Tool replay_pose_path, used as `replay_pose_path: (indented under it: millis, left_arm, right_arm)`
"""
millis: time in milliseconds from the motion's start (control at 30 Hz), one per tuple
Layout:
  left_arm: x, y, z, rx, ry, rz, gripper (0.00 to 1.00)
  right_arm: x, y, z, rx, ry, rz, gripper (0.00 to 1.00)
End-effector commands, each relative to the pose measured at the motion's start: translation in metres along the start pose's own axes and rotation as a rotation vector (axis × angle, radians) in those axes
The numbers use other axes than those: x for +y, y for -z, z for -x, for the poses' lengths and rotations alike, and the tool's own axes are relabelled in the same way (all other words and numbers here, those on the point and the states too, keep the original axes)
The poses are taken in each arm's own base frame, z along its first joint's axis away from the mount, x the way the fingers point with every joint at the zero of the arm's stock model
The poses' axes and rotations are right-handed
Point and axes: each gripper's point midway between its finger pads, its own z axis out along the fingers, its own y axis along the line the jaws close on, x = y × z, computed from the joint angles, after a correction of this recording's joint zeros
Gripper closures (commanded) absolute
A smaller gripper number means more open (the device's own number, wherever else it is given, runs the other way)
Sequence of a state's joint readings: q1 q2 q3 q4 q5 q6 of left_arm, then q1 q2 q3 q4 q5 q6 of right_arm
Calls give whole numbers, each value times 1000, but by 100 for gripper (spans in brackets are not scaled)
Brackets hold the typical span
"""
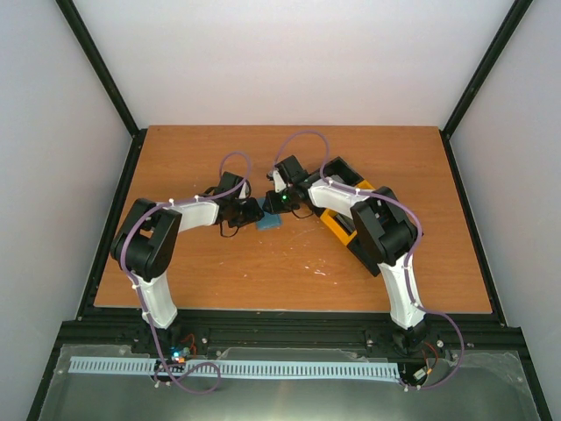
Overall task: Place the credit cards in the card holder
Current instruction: Close the card holder at the center of the board.
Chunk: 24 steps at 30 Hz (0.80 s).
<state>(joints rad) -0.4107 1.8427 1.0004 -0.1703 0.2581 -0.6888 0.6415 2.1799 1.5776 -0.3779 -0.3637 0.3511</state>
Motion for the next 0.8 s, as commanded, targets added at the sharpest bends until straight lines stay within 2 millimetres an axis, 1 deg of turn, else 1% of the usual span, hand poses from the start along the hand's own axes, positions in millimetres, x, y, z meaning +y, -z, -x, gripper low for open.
replay_pose_path:
  millis: [0, 100, 267, 433, 667, 767]
  left_arm:
    - [65, -16, -65, 194, 58, 213, 63]
    - [64, -17, -64, 191, 59, 208, 63]
    - [64, -17, -63, 189, 61, 207, 63]
    - [63, -17, -63, 189, 59, 205, 62]
    - [64, -18, -64, 193, 61, 207, 63]
    - [63, -17, -63, 190, 62, 205, 63]
  right_arm:
    - [14, 13, 7, -27, 18, 14, 73]
    - [15, 15, 7, -32, 14, 24, 73]
    - [11, 14, 6, -29, 16, 11, 79]
    - [9, 7, 4, -16, 16, 9, 89]
    - [2, 2, -5, 21, 6, -18, 90]
    - [0, -1, -10, 40, 3, -20, 93]
